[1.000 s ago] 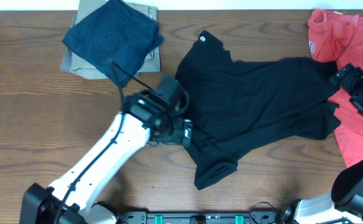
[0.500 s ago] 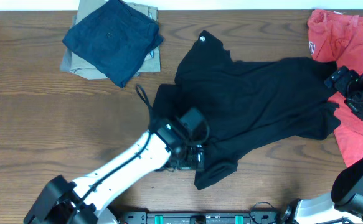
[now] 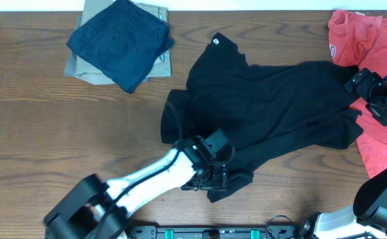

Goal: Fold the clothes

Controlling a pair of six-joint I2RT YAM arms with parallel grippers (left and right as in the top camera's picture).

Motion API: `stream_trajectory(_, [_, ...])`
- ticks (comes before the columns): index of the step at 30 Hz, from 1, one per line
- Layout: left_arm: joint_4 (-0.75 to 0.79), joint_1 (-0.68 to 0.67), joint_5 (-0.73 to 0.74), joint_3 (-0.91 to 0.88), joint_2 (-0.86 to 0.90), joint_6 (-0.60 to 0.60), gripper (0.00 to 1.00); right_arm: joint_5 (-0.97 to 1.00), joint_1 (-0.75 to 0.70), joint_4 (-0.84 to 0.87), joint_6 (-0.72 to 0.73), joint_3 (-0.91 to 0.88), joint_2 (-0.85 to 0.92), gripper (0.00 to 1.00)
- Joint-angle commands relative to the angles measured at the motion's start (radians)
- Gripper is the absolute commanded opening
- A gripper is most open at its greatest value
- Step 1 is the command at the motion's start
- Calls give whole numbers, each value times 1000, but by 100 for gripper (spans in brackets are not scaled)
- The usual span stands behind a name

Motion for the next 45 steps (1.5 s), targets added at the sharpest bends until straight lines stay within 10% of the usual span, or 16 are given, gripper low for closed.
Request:
stream_trajectory(1, [0,-1,48,-13,67,-5,72,-6,-7,0,-18,-4,-13,99])
stream_trajectory(8, [-2,-1,58,-13,101,-2,45,0,-7,21,-21,-5,-13,99])
stream_trajectory(12, [-5,-1,58,-13,101,0,6,22,-7,46,-21,-8,-8,97])
stream_trajectory(22, [-80,0,-11,-13,101,0,6,58,-7,41,-6,-9,69,71])
stream_trajectory(45, [-140,73,-90,-13,101,3,6,80,-71,76,57,-9,296,56])
